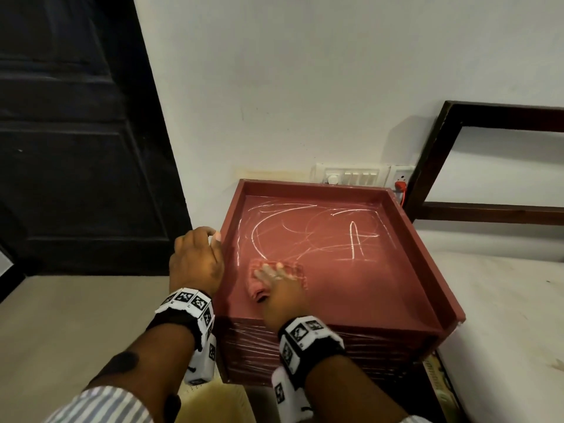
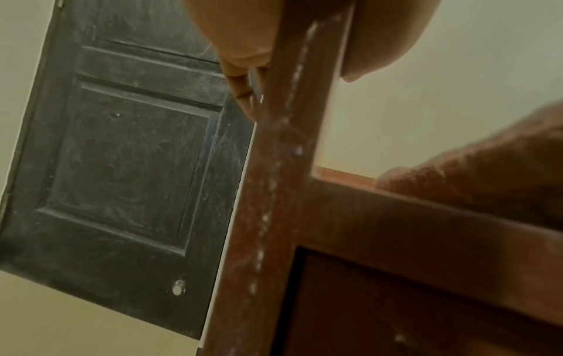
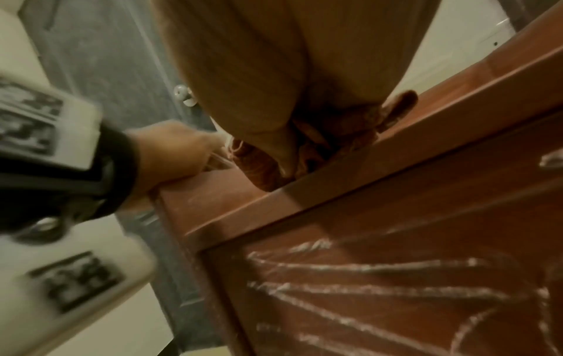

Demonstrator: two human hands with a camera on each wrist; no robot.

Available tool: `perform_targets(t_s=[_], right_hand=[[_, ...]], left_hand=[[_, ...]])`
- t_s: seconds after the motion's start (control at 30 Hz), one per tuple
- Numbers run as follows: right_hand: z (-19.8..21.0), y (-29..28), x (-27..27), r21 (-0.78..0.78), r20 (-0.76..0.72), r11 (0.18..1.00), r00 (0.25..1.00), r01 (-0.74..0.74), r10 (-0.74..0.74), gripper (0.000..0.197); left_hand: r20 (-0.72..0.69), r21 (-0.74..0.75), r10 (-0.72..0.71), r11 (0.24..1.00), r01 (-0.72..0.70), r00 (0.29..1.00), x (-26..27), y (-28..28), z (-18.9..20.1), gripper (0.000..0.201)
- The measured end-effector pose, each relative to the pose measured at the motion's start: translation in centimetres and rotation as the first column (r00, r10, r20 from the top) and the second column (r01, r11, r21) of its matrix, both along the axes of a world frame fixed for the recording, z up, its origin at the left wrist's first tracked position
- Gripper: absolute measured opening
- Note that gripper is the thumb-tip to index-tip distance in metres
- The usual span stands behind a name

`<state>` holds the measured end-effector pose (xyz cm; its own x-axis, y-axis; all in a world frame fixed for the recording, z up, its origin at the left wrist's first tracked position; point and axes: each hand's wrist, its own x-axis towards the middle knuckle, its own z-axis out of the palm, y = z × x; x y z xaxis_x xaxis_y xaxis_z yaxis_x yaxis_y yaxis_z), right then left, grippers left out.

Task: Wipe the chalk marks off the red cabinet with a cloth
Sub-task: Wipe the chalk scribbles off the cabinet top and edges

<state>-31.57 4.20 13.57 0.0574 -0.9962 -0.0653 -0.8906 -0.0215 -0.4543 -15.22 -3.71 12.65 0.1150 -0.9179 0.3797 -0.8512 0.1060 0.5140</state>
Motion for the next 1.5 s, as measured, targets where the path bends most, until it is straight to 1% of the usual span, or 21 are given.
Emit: perform_targets(t_s=[0.1,0.2,0.27,0.37,0.43,0.47,0.53,0.6,0.67,0.73,0.8,0.87,0.93,1.0,1.07,1.2,1.3,1.33,1.37,1.43,1.5], right_hand=[[-1.0,2.1,1.3,-0.062,0.095,0.995,0.992,-0.075,0.081,0.068],[-2.4,3.8,-1.3,-0.105,0.161,0.986,0.976,-0.13,0.146,0.051],[-3.4,4.4,-4.6,-0.089,0.244,0.993,0.965,-0.075,0.094,0.048],[-3.0,4.7,-8.9,-0.07,0.323,0.994,0.945,0.081,-0.054,0.05],[-1.8,3.8,-10.2,-0.102,0.386,0.989,0.921,0.103,-0.056,0.046],[-1.3,3.1,-10.1,-0.115,0.384,0.988,0.922,0.102,-0.05,0.042],[-1.1,1.2,-8.9,-0.131,0.26,0.984,0.962,0.117,-0.08,0.034],[-1.4,-0.3,-6.2,-0.093,0.078,0.993,0.995,0.069,-0.062,0.05],[-1.5,-1.0,-2.4,-0.048,-0.017,0.998,0.999,-0.05,0.049,0.059],[-0.8,-0.9,1.3,-0.071,0.002,0.989,0.991,-0.131,0.132,0.043],[-1.3,-0.3,2.9,-0.058,0.078,0.985,0.983,-0.163,0.168,0.04],[-2.1,0.5,1.9,-0.07,0.154,0.981,0.969,-0.182,0.191,0.045],[-2.8,1.4,-1.1,-0.089,0.205,0.978,0.957,-0.189,0.204,0.038],[-2.9,2.8,-5.2,-0.077,0.314,0.992,0.942,-0.1,0.119,0.038],[-1.9,5.2,-10.2,-0.076,0.37,0.995,0.928,0.067,-0.034,0.043],[3.5,10.3,-18.5,-0.219,0.415,0.925,0.888,0.31,-0.2,0.035],[6.8,13.1,-22.2,-0.411,0.302,0.806,0.898,0.425,-0.32,0.041],[7.0,13.2,-23.1,-0.428,0.246,0.798,0.905,0.423,-0.347,0.044],[6.8,13.0,-23.9,-0.385,0.172,0.829,0.914,0.405,-0.367,0.045],[5.9,11.8,-24.9,-0.186,0.0,0.924,0.941,0.333,-0.339,0.042],[5.8,9.9,-25.8,-0.017,-0.156,0.951,0.939,0.308,-0.307,0.045]], left_hand=[[0.06,0.018,-0.027,1.0,0.026,0.998,-0.1,0.6,0.3,0.035],[0.079,0.033,-0.036,0.999,0.034,0.996,-0.2,0.8,0.4,0.033],[0.051,0.03,-0.033,0.999,0.031,0.998,-0.1,0.7,0.2,0.034],[-0.034,0.013,-0.021,1.0,0.021,0.999,0.1,0.6,0.1,0.037],[-0.097,-0.005,-0.012,1.0,0.012,0.995,0.1,0.5,0.1,0.037],[-0.124,-0.01,-0.006,1.0,0.005,0.992,0.1,0.5,0.1,0.036],[-0.154,-0.01,0.003,1.0,-0.004,0.988,-0.1,0.5,0.3,0.036],[-0.126,-0.003,0.011,1.0,-0.012,0.992,-0.2,0.7,0.5,0.038],[-0.047,0.005,0.017,1.0,-0.017,0.999,-0.2,1.0,0.8,0.04],[0.037,-0.006,-0.002,1.0,0.002,0.999,-0.3,1.4,0.9,0.043],[0.089,-0.027,-0.034,0.999,0.037,0.995,-0.4,1.6,0.7,0.047],[0.126,-0.045,-0.055,0.997,0.061,0.991,-0.2,1.6,0.6,0.05],[0.151,-0.049,-0.066,0.996,0.074,0.986,-0.2,1.5,0.4,0.047],[0.152,-0.049,-0.06,0.996,0.069,0.987,0.0,1.4,0.4,0.045],[0.136,-0.059,-0.071,0.995,0.08,0.988,-0.1,1.4,0.5,0.049],[0.113,-0.062,-0.069,0.995,0.076,0.991,-0.4,1.5,0.7,0.051],[0.099,-0.051,-0.05,0.997,0.056,0.994,-0.4,1.4,0.5,0.037],[0.101,-0.054,-0.046,0.997,0.052,0.994,-0.4,1.4,0.4,0.034],[0.108,-0.058,-0.048,0.997,0.054,0.993,-0.5,1.3,0.3,0.032],[0.127,-0.052,-0.043,0.997,0.05,0.991,-0.5,1.3,0.3,0.027],[0.143,-0.03,-0.044,0.998,0.049,0.989,-0.5,1.2,0.3,0.025]])
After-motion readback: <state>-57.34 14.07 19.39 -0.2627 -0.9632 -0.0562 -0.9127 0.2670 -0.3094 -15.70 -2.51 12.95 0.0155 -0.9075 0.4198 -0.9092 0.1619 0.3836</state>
